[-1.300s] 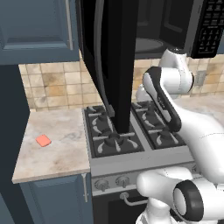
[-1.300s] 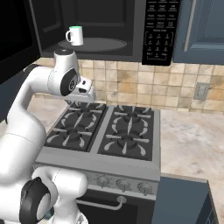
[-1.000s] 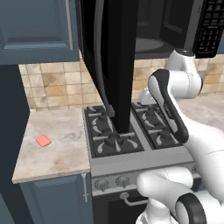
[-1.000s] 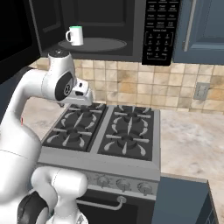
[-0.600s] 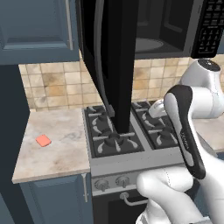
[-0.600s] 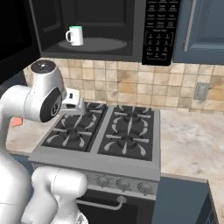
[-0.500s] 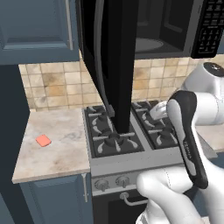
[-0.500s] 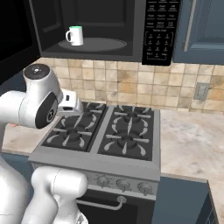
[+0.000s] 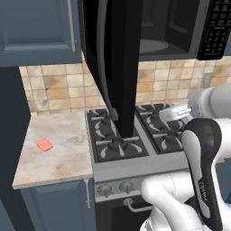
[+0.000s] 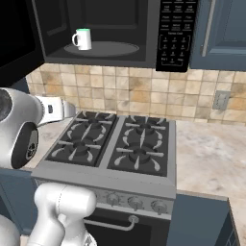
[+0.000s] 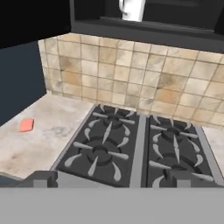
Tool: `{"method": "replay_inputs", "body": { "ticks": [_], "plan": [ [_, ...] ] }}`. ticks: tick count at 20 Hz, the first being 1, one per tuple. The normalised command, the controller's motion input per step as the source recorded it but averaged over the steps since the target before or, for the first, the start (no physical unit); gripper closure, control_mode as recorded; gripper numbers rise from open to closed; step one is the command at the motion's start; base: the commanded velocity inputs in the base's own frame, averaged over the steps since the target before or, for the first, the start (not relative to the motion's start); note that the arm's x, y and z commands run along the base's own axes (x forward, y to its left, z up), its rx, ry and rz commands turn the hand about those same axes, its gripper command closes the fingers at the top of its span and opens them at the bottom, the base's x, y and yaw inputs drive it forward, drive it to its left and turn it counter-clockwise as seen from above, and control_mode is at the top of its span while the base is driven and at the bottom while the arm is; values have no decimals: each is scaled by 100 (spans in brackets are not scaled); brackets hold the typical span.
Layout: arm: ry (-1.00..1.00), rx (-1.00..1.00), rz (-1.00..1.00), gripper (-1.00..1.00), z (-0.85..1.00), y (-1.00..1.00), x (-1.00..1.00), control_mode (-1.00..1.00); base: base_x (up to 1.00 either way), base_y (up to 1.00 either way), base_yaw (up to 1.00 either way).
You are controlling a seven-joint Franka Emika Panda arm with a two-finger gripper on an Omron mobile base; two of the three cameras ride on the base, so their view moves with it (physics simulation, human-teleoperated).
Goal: Close the microwave door.
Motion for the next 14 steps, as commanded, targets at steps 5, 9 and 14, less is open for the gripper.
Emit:
{"method": "replay_inputs", "body": {
  "ticks": [5,9,14],
  "plan": [
    [-27,0,0,-100,44,25,-34,-100,0,0,0],
    [-30,0,0,-100,29,32,-40,-100,0,0,0],
    [-35,0,0,-100,33,38,-44,-100,0,0,0]
  ]
}}
